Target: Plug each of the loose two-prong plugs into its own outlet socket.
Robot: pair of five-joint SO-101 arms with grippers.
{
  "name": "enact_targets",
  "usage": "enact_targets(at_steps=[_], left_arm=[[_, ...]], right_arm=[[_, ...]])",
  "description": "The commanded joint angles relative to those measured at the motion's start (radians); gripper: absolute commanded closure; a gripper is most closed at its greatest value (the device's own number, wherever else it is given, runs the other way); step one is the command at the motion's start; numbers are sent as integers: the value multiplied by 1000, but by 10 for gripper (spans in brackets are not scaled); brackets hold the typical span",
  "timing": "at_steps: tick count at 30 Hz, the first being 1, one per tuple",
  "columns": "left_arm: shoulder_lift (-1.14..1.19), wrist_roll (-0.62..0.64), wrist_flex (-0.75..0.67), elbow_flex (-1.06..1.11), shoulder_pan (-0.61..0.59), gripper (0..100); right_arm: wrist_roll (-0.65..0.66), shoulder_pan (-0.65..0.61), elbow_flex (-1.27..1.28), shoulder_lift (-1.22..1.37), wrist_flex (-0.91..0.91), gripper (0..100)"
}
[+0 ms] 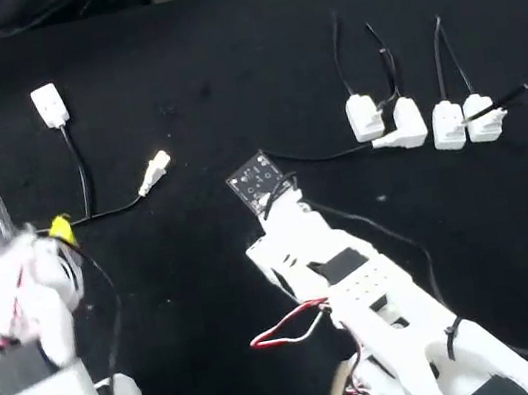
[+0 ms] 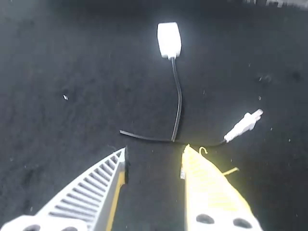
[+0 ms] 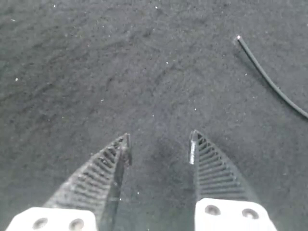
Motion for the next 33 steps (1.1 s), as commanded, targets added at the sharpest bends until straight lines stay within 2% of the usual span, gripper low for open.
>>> enact_targets(at_steps=[1, 7, 19, 27, 33], left_arm=[[244, -15, 3, -177, 1, 805], [520, -15, 3, -337, 1, 805], [882, -11, -8, -716, 1, 804], [1229, -8, -104, -1003, 13, 804], [1488, 152, -106, -1267, 44, 803]], right_arm=[[3, 17, -5, -30, -52, 818], [3, 17, -1, -28, -69, 818], [3, 17, 7, -28, -72, 818], [3, 17, 13, -28, -74, 818], [3, 17, 13, -28, -74, 818]])
